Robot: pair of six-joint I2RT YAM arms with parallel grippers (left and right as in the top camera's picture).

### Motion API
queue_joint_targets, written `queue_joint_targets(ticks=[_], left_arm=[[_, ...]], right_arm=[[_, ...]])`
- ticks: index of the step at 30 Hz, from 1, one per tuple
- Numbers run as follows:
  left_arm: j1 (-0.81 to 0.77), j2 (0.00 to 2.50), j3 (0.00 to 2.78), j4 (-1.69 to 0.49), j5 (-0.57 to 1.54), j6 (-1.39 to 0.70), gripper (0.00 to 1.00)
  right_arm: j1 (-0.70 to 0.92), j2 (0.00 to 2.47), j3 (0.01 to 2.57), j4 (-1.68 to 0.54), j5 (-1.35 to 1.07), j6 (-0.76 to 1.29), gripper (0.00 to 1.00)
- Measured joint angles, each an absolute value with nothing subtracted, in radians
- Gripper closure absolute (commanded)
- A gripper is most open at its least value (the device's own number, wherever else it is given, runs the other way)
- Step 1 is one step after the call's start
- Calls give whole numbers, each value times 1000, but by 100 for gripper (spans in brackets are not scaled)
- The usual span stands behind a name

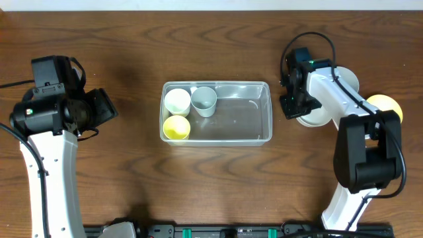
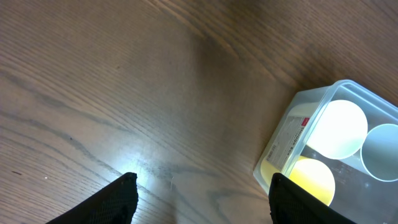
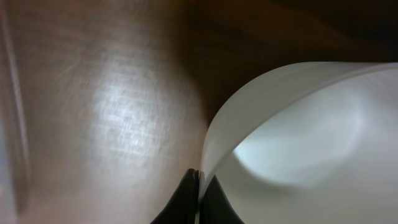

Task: Pack container
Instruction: 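Carry the white bowl into the container's right side and release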

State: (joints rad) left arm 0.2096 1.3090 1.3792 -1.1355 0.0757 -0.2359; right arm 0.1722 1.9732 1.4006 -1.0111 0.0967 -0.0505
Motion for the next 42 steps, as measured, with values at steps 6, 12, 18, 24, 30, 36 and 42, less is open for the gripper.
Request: queue_joint_targets(ticks=[6,12,18,24,30,36,42], left_arm=[[210,1309,1379,-1136,76,-236,32],[210,1309,1379,-1136,76,-236,32],[210,1309,1379,-1135,76,-236,32],[210,1309,1379,-1135,76,-236,32],[210,1309,1379,-1135,76,-236,32],[210,1309,1379,-1135,76,-236,32],[210,1309,1379,-1135,76,-236,32]], right_arm=[[207,1829,1475,-1081,65,-54,99],[325,1597,1599,-1074,-22,-145,99],[499,1554,1615,-1080,-69,-201,99],[592,1686,1584,-1079,-81,-216,98],[599,1809,1574,-1092,-83,-220,98],[600,1898,1574,-1092,-83,-220,98],[599,1952,1573,-1078,-83,-220,91]])
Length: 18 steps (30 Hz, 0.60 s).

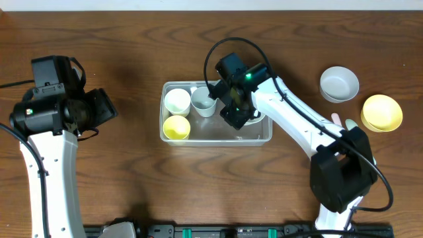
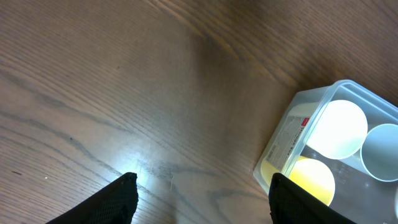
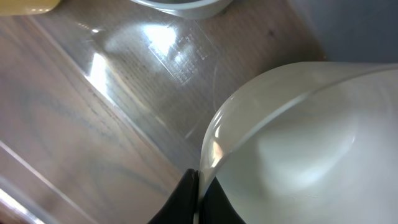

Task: Pack container
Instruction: 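Carry the white bowl into the container's right side and release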

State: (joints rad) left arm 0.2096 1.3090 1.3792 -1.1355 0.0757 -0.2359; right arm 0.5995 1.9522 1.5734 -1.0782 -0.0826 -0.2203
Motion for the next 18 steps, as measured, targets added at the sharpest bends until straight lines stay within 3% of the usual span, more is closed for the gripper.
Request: queue_joint_targets(ticks=[4,16,18], left_arm=[[210,1309,1379,-1135,76,-236,32],[210,1309,1379,-1135,76,-236,32],[210,1309,1379,-1135,76,-236,32]], right_arm=[[598,1966,1573,-1068,-83,-222,68],[590,1971,1573,-1060,-82,-228,64],[587,1971,1573,-1060,-81,-228,71]])
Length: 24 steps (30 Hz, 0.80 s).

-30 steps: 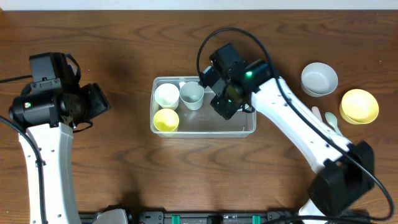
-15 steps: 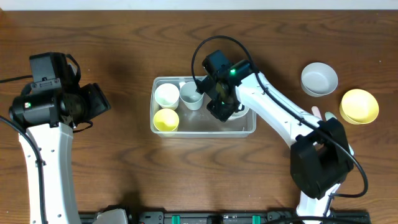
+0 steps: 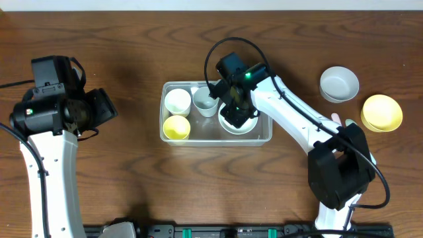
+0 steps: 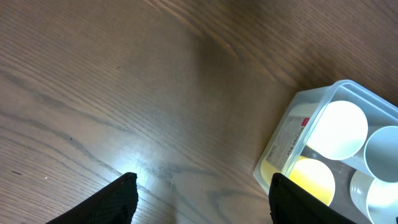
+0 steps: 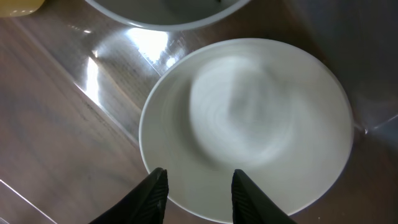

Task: Pack container
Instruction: 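Carry the white bowl into the container's right side and release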

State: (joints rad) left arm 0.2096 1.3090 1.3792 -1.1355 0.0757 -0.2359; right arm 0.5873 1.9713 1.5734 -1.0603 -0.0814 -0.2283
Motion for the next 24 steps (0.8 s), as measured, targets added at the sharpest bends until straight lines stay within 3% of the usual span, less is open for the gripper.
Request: queue_joint_targets(ticks=[3,5,24], left_arm=[[210,1309,1379,-1137,76,-236,32],[210,1309,1379,-1137,76,-236,32],[210,1309,1379,-1138,76,-236,32]], right_arm=[[587,1971,1573,-1062,-81,-231,80],[587,1971,1573,-1063,-78,-229,99],[492,1974,1456,-914,-7,-172,98]])
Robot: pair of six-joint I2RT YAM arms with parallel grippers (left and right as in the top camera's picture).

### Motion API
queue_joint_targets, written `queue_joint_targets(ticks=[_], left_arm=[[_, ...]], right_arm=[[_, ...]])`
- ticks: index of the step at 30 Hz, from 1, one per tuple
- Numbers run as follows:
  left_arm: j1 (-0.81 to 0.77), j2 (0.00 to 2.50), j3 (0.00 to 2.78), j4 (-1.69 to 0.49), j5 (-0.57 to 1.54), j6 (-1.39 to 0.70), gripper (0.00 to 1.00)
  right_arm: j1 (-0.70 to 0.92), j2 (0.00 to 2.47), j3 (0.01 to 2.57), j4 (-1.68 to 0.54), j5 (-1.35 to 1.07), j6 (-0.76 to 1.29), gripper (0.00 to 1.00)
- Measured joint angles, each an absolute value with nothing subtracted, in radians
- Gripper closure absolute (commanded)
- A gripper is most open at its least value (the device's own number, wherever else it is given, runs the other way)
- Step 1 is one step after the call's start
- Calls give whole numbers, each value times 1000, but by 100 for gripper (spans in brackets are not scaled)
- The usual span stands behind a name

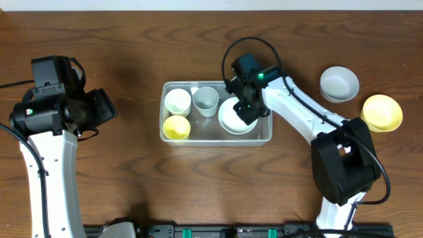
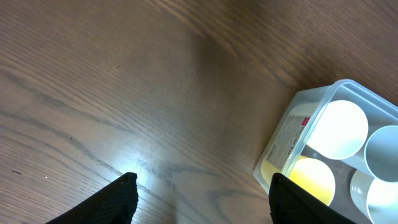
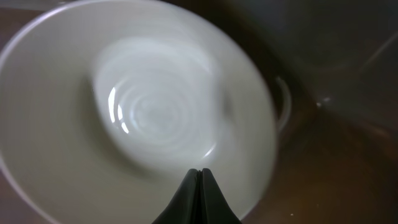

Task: Pack container
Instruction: 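Carry the white bowl into the container's right side and release, then move the right gripper back to the grey bowl and grasp its rim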

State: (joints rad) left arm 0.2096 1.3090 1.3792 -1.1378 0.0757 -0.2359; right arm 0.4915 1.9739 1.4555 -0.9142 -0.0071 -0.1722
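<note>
The clear plastic container (image 1: 268, 92) sits mid-table and holds a white cup (image 1: 177, 101), a pale blue cup (image 1: 205, 99), a yellow cup (image 1: 176, 127) and a white bowl (image 1: 231, 119). My right gripper (image 1: 246, 110) hangs over the bowl's right side; in the right wrist view its tips (image 3: 199, 177) are shut together with nothing between them, above the bowl (image 3: 137, 118). My left gripper (image 2: 205, 202) is open over bare wood left of the container (image 2: 292, 134).
A second white bowl (image 1: 339, 83) and a yellow bowl (image 1: 382, 112) stand on the table at the far right. The right arm reaches across the container's right end. The left arm (image 1: 59, 109) stays at the left edge.
My right gripper was open over the bowl lying in the container; now its fingers are shut on nothing and it sits a little further right. The left arm has not moved.
My right gripper was first shut on the rim of a white bowl on the table right of the container. Then it held that bowl inside the container. Then it was open with the bowl resting there, and now it is shut and empty above it.
</note>
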Motion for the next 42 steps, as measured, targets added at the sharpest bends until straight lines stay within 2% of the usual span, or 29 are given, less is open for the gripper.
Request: queue_joint_targets(ticks=[9,35,42], left_arm=[[210,1309,1379,-1137,76,-236,32],[210,1309,1379,-1137,76,-236,32],[210,1309,1379,-1137,76,-236,32]], right_arm=[[480,1974,1454,-862,69,-105,94],[475,1974,1452,-849,173,-2,91],[476,1973,1452,-848,132,3,84]])
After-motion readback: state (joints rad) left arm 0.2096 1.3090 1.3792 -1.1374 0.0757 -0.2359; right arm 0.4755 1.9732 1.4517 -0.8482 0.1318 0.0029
